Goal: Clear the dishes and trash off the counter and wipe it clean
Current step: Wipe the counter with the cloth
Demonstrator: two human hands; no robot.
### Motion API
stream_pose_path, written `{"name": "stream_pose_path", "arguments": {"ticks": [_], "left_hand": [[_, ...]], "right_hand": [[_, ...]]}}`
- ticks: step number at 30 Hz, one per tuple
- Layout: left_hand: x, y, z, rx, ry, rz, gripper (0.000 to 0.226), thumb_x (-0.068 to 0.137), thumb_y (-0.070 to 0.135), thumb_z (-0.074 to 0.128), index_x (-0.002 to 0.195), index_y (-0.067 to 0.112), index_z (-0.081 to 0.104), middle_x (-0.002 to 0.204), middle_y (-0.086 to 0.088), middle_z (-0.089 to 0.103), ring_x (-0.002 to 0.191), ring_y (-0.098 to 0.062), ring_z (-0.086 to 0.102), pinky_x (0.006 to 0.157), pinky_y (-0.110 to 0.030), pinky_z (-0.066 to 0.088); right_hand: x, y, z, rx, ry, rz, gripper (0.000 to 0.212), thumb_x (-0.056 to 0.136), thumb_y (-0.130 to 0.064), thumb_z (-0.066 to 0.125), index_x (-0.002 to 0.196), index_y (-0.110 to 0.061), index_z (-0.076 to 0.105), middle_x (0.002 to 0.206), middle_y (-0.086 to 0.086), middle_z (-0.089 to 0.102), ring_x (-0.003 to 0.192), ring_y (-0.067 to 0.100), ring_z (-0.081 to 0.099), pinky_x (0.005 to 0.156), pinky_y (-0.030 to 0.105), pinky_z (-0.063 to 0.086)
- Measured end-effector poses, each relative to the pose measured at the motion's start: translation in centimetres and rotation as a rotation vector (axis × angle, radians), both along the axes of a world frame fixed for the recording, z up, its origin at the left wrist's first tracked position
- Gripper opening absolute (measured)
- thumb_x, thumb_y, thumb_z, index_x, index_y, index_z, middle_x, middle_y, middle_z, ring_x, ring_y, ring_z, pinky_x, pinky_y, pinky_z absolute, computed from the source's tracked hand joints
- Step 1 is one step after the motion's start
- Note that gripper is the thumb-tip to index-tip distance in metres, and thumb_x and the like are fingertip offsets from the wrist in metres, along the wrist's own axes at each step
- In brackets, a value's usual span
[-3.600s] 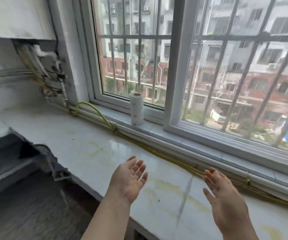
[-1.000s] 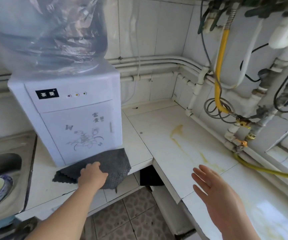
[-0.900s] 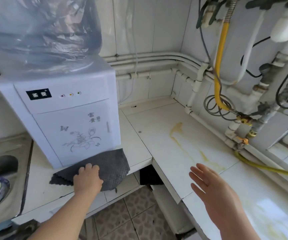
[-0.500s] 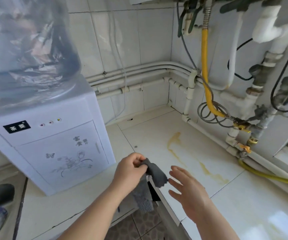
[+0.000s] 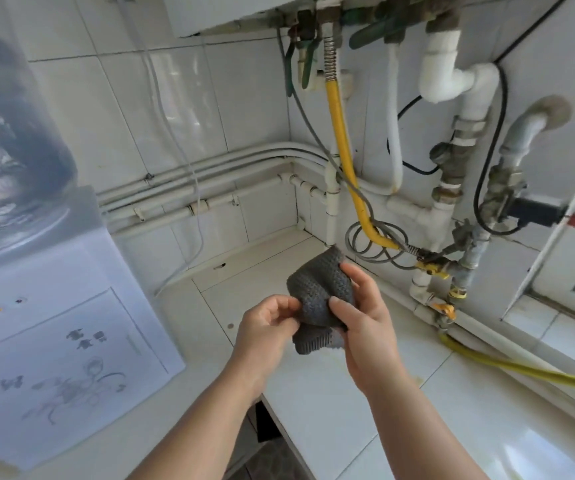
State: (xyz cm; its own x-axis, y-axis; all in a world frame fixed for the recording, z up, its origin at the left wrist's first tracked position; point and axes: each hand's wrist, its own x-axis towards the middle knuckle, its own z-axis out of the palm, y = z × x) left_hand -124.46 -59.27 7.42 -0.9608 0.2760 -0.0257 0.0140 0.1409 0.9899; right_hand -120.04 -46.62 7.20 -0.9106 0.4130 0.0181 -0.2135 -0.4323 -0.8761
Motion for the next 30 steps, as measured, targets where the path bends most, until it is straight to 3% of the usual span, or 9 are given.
{"name": "stream_pose_path", "arguments": {"ticks": [3, 6, 9, 14, 17, 21, 23, 26, 30], "left_hand": [[-1.8, 0.0, -1.8, -0.167, -0.064, 0.013, 0.032, 0.082, -0.011, 0.046, 0.083, 0.016, 0.064, 0.082, 0.003, 0.067, 0.077, -0.009, 0.06, 0.071, -0.018, 0.046], [-4.0, -1.1, -5.1, -0.349, -0.16, 0.101, 0.025, 0.089, 0.002, 0.047, 0.087, 0.021, 0.062, 0.098, 0.004, 0.064, 0.093, -0.013, 0.058, 0.083, -0.029, 0.047], [-6.2, -2.3, -7.6, -0.403, -0.183, 0.171, 0.022, 0.092, 0.006, 0.046, 0.093, 0.023, 0.061, 0.108, 0.0, 0.063, 0.099, -0.016, 0.056, 0.084, -0.029, 0.045], [-10.3, -3.7, -9.6, -0.518, -0.153, 0.152, 0.03, 0.089, 0.004, 0.045, 0.107, 0.023, 0.059, 0.121, -0.002, 0.058, 0.101, -0.016, 0.053, 0.081, -0.026, 0.041], [-13.0, -4.7, -10.7, -0.623, -0.091, 0.106, 0.033, 0.09, 0.007, 0.044, 0.116, 0.021, 0.059, 0.128, -0.002, 0.054, 0.11, -0.019, 0.054, 0.082, -0.026, 0.04], [-16.7, -6.4, -12.1, -0.821, -0.004, 0.104, 0.036, 0.092, 0.012, 0.045, 0.126, 0.02, 0.055, 0.135, -0.005, 0.047, 0.123, -0.024, 0.044, 0.094, -0.033, 0.042], [-18.6, -6.9, -12.9, -0.895, 0.008, 0.116, 0.039, 0.092, 0.013, 0.044, 0.13, 0.019, 0.051, 0.138, -0.006, 0.043, 0.126, -0.026, 0.04, 0.097, -0.035, 0.04], [-20.8, -7.0, -14.0, -0.921, 0.02, 0.13, 0.041, 0.092, 0.013, 0.045, 0.132, 0.018, 0.049, 0.139, -0.006, 0.043, 0.127, -0.028, 0.038, 0.097, -0.037, 0.039], [-23.4, -5.6, -15.4, -0.881, 0.058, 0.158, 0.041, 0.092, 0.014, 0.049, 0.133, 0.016, 0.049, 0.139, -0.007, 0.043, 0.131, -0.029, 0.034, 0.099, -0.039, 0.038]], "right_hand": [[-0.6, 0.4, -3.1, 0.406, -0.274, 0.038, 0.046, 0.089, -0.002, 0.055, 0.126, -0.028, 0.052, 0.119, 0.0, 0.058, 0.099, 0.015, 0.06, 0.083, 0.03, 0.054], [-0.3, 1.1, -7.4, 0.852, -0.618, 0.109, 0.054, 0.09, -0.023, 0.055, 0.141, -0.027, 0.037, 0.145, -0.002, 0.035, 0.121, 0.02, 0.047, 0.098, 0.035, 0.046], [-0.8, 0.8, -9.2, 1.033, -0.695, 0.117, 0.058, 0.095, -0.032, 0.047, 0.148, -0.027, 0.025, 0.158, -0.002, 0.011, 0.144, 0.021, 0.015, 0.114, 0.034, 0.025], [-3.9, -1.9, -11.3, 1.369, -0.695, 0.145, 0.069, 0.091, -0.064, 0.017, 0.151, -0.031, 0.012, 0.161, 0.0, -0.005, 0.148, 0.024, -0.007, 0.118, 0.039, 0.006], [-5.3, -4.4, -14.2, 1.456, -0.806, 0.227, 0.101, 0.066, -0.08, -0.011, 0.151, -0.032, 0.014, 0.16, -0.002, 0.002, 0.147, 0.03, -0.005, 0.117, 0.045, 0.002], [-8.1, -6.8, -16.7, 1.612, -0.833, 0.27, 0.064, 0.071, -0.06, 0.038, 0.122, -0.028, 0.06, 0.126, 0.011, 0.063, 0.124, 0.038, 0.039, 0.102, 0.05, 0.017], [-10.0, -6.9, -16.3, 1.591, -0.87, 0.322, 0.075, 0.07, -0.055, 0.024, 0.135, -0.029, 0.051, 0.145, 0.012, 0.045, 0.136, 0.042, 0.03, 0.109, 0.05, 0.016], [-13.0, -6.5, -16.1, 1.578, -0.879, 0.309, 0.095, 0.06, -0.055, -0.007, 0.152, -0.032, 0.006, 0.161, 0.005, -0.006, 0.145, 0.034, -0.015, 0.116, 0.053, -0.006], [-15.9, -6.2, -16.7, 1.593, -0.964, 0.246, 0.094, 0.061, -0.057, -0.008, 0.152, -0.032, -0.001, 0.16, 0.005, -0.011, 0.144, 0.032, -0.02, 0.114, 0.05, -0.013]]}}
